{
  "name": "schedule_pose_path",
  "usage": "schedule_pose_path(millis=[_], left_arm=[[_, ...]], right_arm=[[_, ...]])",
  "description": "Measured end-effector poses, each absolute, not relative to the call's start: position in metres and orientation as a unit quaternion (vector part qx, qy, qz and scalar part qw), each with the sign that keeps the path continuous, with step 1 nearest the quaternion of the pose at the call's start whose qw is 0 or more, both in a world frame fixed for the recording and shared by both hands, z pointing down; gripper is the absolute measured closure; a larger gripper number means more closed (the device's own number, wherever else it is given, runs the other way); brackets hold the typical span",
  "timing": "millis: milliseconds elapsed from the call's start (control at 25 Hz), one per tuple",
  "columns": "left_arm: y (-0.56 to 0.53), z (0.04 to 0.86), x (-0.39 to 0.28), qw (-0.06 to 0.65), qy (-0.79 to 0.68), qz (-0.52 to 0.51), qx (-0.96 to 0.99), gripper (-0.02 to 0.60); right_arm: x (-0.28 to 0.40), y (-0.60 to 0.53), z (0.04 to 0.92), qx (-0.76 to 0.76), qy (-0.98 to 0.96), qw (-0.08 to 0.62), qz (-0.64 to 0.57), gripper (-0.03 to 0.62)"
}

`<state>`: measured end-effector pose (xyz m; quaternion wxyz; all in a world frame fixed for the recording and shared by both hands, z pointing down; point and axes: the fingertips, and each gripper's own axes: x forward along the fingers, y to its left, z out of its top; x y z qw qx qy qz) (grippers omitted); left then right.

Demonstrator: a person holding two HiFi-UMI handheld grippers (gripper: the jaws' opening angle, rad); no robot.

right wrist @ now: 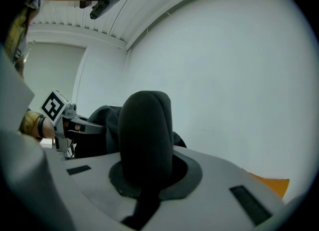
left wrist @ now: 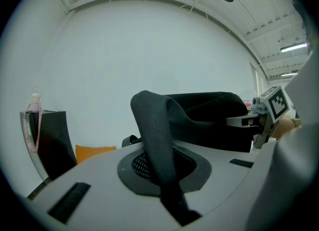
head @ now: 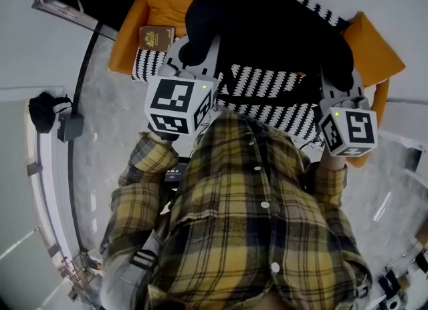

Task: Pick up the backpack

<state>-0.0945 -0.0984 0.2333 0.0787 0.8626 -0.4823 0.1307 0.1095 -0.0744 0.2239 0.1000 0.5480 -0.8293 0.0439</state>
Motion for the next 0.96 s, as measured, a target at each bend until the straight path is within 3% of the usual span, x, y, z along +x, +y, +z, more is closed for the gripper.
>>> schedule_pose_path(millis=[960], left_arm=[[-0.1038, 0.2329, -0.0985, 0.077, -0.484, 0.132, 0.862, 0.549]], right_arm=[[0.1056, -0.0795, 0.2263, 0.547, -0.829, 0.1, 0.051, 0.568]])
